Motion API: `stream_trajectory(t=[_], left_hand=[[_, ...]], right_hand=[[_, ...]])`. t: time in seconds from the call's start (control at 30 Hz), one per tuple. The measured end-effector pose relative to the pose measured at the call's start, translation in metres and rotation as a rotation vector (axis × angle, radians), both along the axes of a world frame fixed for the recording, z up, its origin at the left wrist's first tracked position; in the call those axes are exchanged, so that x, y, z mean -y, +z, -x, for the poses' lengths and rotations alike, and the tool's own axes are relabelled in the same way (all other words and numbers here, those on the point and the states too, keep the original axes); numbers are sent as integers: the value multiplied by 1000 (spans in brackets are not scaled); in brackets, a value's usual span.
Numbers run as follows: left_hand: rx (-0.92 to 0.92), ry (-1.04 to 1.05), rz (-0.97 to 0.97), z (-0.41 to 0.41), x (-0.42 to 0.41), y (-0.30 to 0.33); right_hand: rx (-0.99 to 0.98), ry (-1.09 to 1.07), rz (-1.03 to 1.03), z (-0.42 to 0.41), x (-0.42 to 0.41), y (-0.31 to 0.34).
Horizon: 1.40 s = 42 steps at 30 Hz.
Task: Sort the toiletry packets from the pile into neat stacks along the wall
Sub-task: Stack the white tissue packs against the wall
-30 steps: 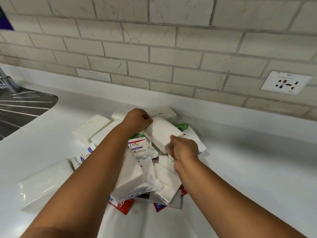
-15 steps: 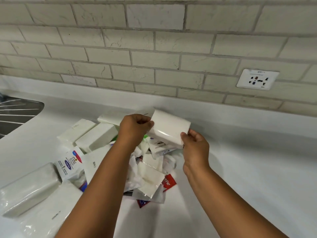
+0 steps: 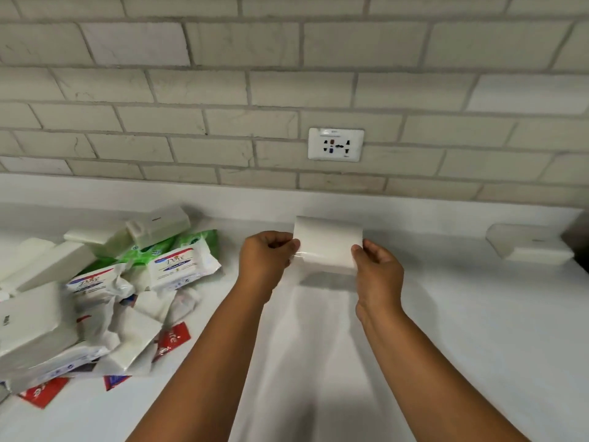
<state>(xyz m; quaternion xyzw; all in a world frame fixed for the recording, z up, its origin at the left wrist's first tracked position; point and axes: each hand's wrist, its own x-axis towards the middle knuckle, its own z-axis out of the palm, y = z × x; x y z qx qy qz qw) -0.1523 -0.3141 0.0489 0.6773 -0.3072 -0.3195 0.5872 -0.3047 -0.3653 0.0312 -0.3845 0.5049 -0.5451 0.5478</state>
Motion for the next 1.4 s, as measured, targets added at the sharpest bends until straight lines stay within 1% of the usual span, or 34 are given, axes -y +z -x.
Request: stream_trajectory(t=[0.2, 0.3, 0.5, 0.7, 0.8, 0.97, 1.17, 1.3, 1.4], left_hand=[[-67, -77, -3, 116, 55, -8], [-111, -122, -15, 165, 80, -13], [-203, -220, -17, 260, 140, -15], [-223, -311, -41, 330, 202, -14], [-217, -345, -46, 353, 228, -13], [-256, -336, -62, 374, 264, -17], [-256, -338, -72, 382, 291, -27], [-251, -307, -79, 376, 303, -36], [-270, -320, -64, 378, 304, -37]], right_hand=[[-11, -108, -8, 116, 43, -7], [-8, -168, -30, 164, 61, -9], [-1, -263, -11, 263, 111, -2], [-53, -267, -7, 341, 169, 2], [-117, -260, -25, 369, 201, 2], [-211, -234, -40, 394, 244, -3], [-216, -198, -81, 405, 271, -11], [-246, -158, -43, 399, 286, -22], [-265, -168, -30, 399, 288, -21]])
